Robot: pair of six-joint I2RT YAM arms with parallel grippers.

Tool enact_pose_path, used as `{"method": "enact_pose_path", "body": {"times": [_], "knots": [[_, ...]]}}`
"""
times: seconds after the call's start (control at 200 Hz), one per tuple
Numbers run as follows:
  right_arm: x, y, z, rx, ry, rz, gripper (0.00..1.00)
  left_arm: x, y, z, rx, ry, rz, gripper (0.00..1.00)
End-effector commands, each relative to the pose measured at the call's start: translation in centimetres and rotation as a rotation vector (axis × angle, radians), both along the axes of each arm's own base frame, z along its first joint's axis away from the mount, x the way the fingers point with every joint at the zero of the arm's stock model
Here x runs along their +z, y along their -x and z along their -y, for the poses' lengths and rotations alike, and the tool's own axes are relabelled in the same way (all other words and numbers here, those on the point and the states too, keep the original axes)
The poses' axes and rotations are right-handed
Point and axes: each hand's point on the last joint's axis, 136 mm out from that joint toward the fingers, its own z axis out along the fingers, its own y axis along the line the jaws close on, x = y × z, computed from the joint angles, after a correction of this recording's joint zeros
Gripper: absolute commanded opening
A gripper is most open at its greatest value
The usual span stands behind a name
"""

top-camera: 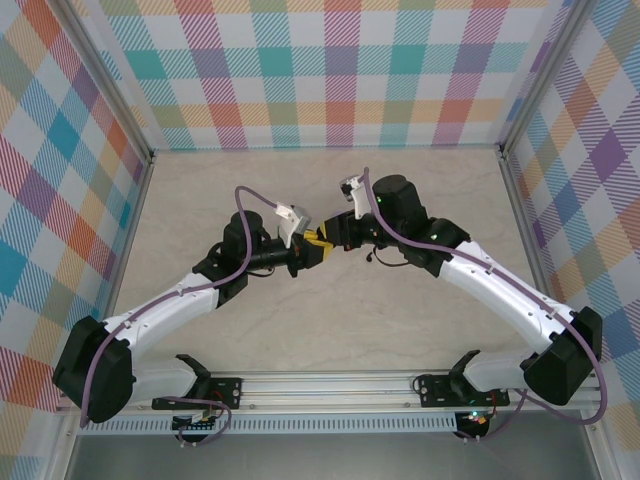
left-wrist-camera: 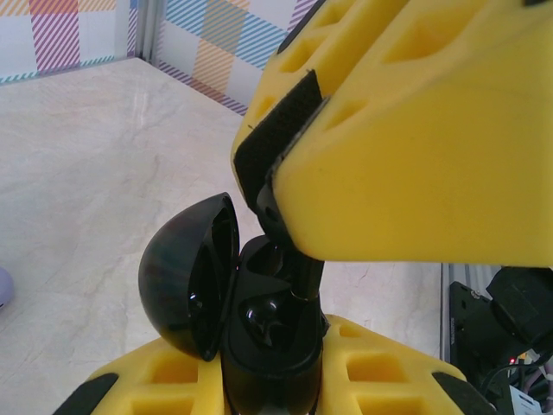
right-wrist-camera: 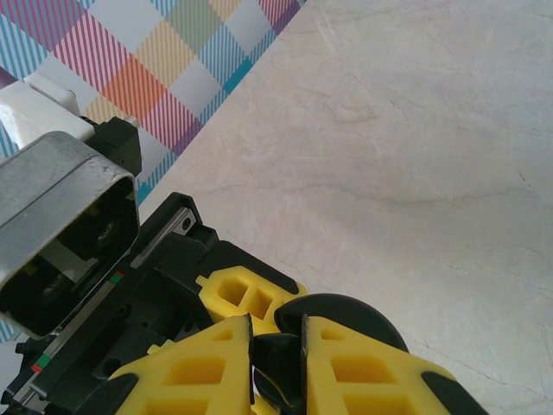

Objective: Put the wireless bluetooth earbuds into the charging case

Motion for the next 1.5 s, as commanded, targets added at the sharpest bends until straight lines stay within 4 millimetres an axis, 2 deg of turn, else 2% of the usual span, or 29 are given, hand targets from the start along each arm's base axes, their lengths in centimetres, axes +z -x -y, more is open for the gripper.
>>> {"method": "enact_pose_path", "body": {"times": [0.0, 0.545, 0.75, 0.9, 1.1, 1.235, 1.315, 1.495], "knots": [[0.9, -0.4, -0.6, 0.013, -0.007, 0.044, 0.18, 2.7, 0.3, 0.9, -0.031, 0.052, 0.04, 0.05], [-0.2, -0.2, -0.6, 0.024, 0.035, 0.032, 0.19, 3.0, 0.2, 0.8, -0.02, 0.057, 0.038, 0.05], [-0.5, 0.2, -0.6, 0.034, 0.052, 0.029, 0.22, 3.2, 0.2, 0.8, -0.024, 0.062, 0.045, 0.05], [-0.4, 0.3, -0.6, 0.041, 0.052, 0.027, 0.28, 3.3, 0.4, 0.8, -0.034, 0.063, 0.05, 0.05], [0.5, 0.5, -0.5, 0.036, 0.041, 0.046, 0.45, 3.0, 0.6, 0.7, -0.035, 0.054, 0.055, 0.05], [1.3, 0.4, 0.2, 0.008, 0.038, 0.072, 0.51, 2.8, 0.6, 0.5, -0.027, 0.04, 0.058, 0.05], [1.7, 0.1, 1.0, -0.04, 0.043, 0.093, 0.51, 2.5, 0.7, 0.4, -0.025, 0.031, 0.059, 0.05], [1.5, -1.4, 4.3, -0.223, 0.126, 0.119, 0.51, 2.3, 1.3, -0.3, -0.016, 0.011, 0.065, 0.05]]}}
